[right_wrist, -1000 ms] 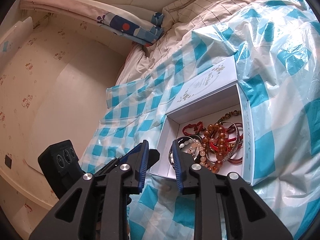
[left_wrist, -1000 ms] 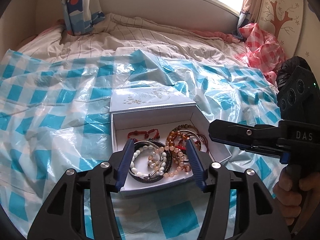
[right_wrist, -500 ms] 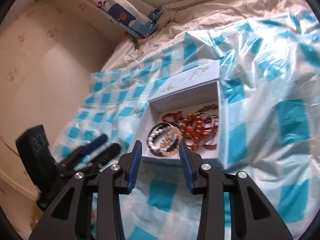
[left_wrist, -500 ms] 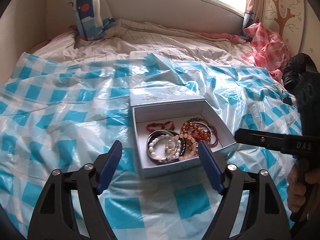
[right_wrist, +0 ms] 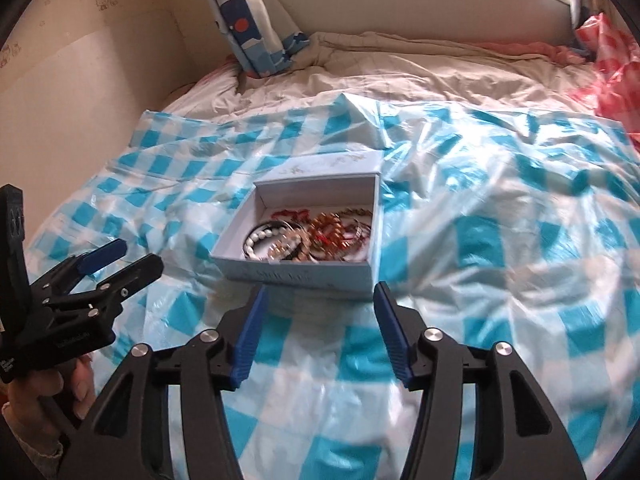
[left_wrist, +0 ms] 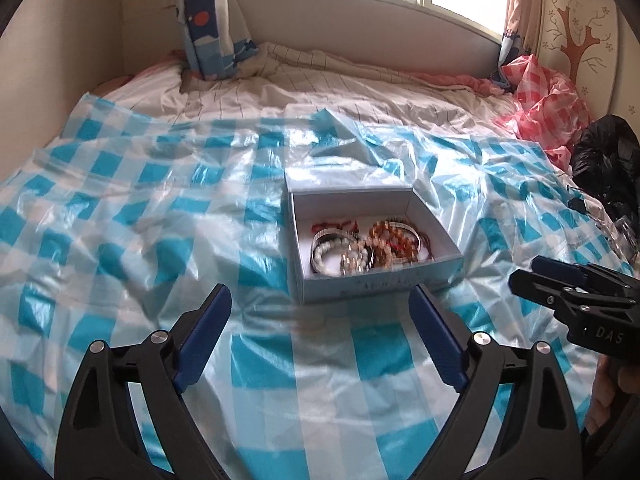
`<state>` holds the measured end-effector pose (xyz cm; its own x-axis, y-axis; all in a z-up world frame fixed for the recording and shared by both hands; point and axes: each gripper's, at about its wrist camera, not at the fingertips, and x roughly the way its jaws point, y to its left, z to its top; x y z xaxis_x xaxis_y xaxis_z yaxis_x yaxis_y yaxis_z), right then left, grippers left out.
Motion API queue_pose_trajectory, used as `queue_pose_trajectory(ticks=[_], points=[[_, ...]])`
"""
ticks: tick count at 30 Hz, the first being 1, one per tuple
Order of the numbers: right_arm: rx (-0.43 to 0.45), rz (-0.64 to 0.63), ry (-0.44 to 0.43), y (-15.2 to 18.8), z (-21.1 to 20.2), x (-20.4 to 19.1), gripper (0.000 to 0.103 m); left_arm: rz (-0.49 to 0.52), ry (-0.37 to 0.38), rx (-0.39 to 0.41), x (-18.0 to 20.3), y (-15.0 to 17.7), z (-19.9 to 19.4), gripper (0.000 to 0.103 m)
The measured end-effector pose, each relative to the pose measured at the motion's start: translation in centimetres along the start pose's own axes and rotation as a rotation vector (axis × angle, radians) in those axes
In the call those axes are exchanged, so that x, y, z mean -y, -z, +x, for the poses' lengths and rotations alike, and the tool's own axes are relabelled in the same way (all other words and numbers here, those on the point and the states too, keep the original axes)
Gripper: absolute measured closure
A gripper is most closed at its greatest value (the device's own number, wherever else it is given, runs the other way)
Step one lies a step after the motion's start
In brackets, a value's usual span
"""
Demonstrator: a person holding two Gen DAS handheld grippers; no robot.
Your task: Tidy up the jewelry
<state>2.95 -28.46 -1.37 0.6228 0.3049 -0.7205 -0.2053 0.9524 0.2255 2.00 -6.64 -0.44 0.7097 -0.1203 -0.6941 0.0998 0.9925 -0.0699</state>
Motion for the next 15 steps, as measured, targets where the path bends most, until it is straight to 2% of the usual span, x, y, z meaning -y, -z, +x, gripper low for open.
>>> queue_pose_trajectory(ticks=[4, 8, 15], points=[[0.038, 0.016, 0.069, 2.1, -1.6, -0.4, 0.041, -0.052, 0.009, -0.020, 0.2, 2.0, -1.0, 0.016], [0.070, 0.052, 0.059, 4.1, -2.8, -1.4, 0.041, -0.101, 0.004, -0.013, 0.6, 4.4, -2.8, 0.015], [0.131, 0.022, 0.062, 6.2, -5.1, -4.2, 0.040, -0.093, -0.061, 0.034, 1.1, 7.0, -6.2, 0.013]])
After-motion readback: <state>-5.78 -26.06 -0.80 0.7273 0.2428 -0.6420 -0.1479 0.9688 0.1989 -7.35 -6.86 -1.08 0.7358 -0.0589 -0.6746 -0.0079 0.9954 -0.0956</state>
